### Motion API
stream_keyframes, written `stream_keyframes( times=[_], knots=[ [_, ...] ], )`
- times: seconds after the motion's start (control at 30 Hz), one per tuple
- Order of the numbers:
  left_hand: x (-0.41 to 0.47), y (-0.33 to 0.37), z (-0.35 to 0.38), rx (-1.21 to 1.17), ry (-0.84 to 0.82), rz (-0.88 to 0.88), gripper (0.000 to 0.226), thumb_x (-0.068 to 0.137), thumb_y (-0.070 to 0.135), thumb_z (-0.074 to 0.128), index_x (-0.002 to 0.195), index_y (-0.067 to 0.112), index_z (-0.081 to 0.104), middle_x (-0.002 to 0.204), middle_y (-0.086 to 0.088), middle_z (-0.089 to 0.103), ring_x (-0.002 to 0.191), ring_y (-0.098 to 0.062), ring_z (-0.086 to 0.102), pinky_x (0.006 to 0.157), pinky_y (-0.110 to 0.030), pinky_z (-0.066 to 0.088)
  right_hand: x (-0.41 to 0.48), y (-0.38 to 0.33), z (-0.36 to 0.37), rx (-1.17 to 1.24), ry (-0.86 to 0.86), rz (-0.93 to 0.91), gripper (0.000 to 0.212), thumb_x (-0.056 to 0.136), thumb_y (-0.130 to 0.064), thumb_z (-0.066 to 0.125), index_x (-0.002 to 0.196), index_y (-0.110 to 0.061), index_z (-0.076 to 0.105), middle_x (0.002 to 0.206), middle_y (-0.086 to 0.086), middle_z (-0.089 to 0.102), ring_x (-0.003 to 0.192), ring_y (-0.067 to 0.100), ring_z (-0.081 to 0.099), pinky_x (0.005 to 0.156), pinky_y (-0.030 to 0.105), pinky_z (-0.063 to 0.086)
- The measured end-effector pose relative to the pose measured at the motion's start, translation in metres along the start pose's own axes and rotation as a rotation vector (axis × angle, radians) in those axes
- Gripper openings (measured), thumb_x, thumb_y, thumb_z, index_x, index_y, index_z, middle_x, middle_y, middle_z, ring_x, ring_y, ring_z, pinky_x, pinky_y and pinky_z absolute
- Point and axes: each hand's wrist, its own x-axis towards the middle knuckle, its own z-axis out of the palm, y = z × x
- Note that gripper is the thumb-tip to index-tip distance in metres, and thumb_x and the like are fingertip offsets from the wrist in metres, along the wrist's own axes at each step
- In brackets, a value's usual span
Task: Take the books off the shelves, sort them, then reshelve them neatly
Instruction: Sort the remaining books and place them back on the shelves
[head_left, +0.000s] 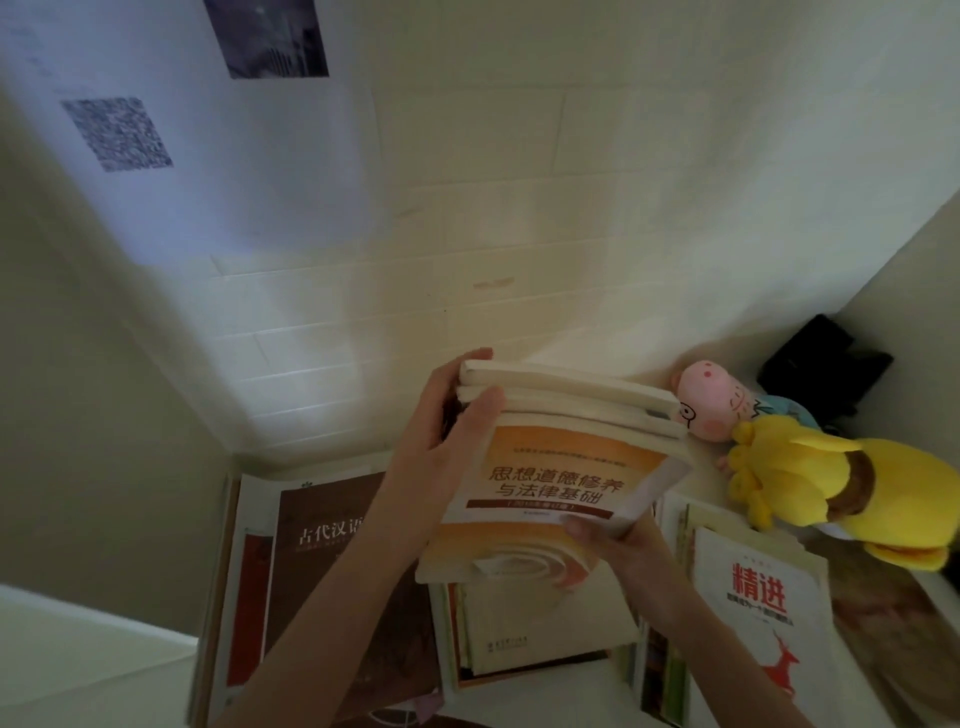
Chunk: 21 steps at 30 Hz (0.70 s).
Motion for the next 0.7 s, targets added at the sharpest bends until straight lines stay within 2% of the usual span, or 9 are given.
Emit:
stream_keyframes(
  times=[0.1,0.17,0.23,0.3,0.4,0.47,0.57,0.63,0.7],
  knots=[
    [-0.007,0.000,-0.011,-0.004,-0.004,0.028,0.051,0.080,0.041,0.050,0.131,0.040,0.045,0.099,0.030,0.065,0.090,0.006,0.064,0.068,-0.011,0.051,0.001,0.001,0.001,0.008,0.004,0.001,0.042,0.085,-0.007,0.069,0.124,-0.001,0.057,0.119,0.014,0.067,0.111,0.032,0.063,0.090,0.040,0.054],
    [-0.006,0.004,-0.015,-0.025,0.016,0.062,0.054,0.081,0.038,0.049,0.135,0.035,0.044,0.098,0.029,0.066,0.091,0.008,0.064,0.068,-0.008,0.049,0.002,0.001,0.001,-0.006,0.001,-0.005,0.049,0.082,-0.017,0.073,0.126,-0.002,0.056,0.121,0.014,0.066,0.113,0.031,0.062,0.094,0.044,0.052],
    [-0.002,0.008,-0.017,-0.029,0.025,0.133,0.047,0.083,0.035,0.049,0.129,0.031,0.048,0.106,0.024,0.066,0.098,0.007,0.062,0.073,-0.009,0.049,0.002,0.000,0.000,-0.021,0.000,-0.001,0.046,0.085,-0.015,0.071,0.127,-0.004,0.056,0.122,0.012,0.066,0.115,0.029,0.062,0.096,0.044,0.051],
    [0.000,0.009,-0.020,0.002,0.041,0.176,0.032,0.083,0.028,0.053,0.114,0.024,0.056,0.119,0.015,0.063,0.107,0.001,0.061,0.078,-0.012,0.050,0.001,-0.002,-0.001,-0.025,-0.017,0.007,0.041,0.087,-0.006,0.063,0.127,-0.004,0.055,0.122,0.010,0.066,0.114,0.026,0.063,0.093,0.037,0.053],
    [0.002,0.000,-0.027,0.076,0.060,0.160,0.012,0.086,0.013,0.058,0.095,0.020,0.062,0.121,0.012,0.060,0.105,0.001,0.062,0.080,-0.012,0.050,-0.001,-0.005,-0.001,-0.008,-0.042,0.010,0.041,0.087,0.001,0.057,0.128,-0.003,0.055,0.120,0.009,0.067,0.112,0.023,0.064,0.086,0.028,0.054],
    [0.005,-0.003,-0.029,0.118,0.077,0.161,0.015,0.087,0.006,0.058,0.093,0.019,0.064,0.116,0.012,0.062,0.101,0.001,0.063,0.080,-0.012,0.050,-0.001,-0.006,-0.001,-0.008,-0.050,0.017,0.040,0.088,0.001,0.057,0.128,-0.003,0.055,0.121,0.009,0.067,0.112,0.023,0.064,0.086,0.028,0.054],
    [0.008,-0.006,-0.033,0.170,0.072,0.176,0.019,0.089,0.007,0.058,0.098,0.022,0.065,0.111,0.013,0.064,0.100,0.001,0.063,0.081,-0.013,0.051,-0.001,-0.005,-0.003,-0.018,-0.048,0.028,0.040,0.087,-0.002,0.058,0.126,-0.004,0.056,0.119,0.009,0.068,0.111,0.024,0.064,0.085,0.029,0.055],
    [0.009,-0.010,-0.035,0.246,0.065,0.218,0.021,0.088,0.010,0.059,0.098,0.027,0.065,0.110,0.014,0.064,0.104,0.000,0.061,0.085,-0.014,0.050,-0.001,-0.005,-0.004,-0.033,-0.040,0.033,0.039,0.085,-0.003,0.059,0.125,-0.003,0.057,0.118,0.010,0.068,0.110,0.026,0.065,0.086,0.031,0.055],
    [0.010,-0.015,-0.038,0.309,0.068,0.283,0.017,0.086,0.019,0.063,0.099,0.030,0.067,0.118,0.013,0.061,0.113,0.001,0.055,0.087,-0.010,0.047,-0.001,-0.006,-0.005,-0.040,-0.037,0.033,0.039,0.084,-0.004,0.060,0.123,-0.003,0.058,0.117,0.009,0.069,0.110,0.027,0.065,0.087,0.032,0.055]
  ],
)
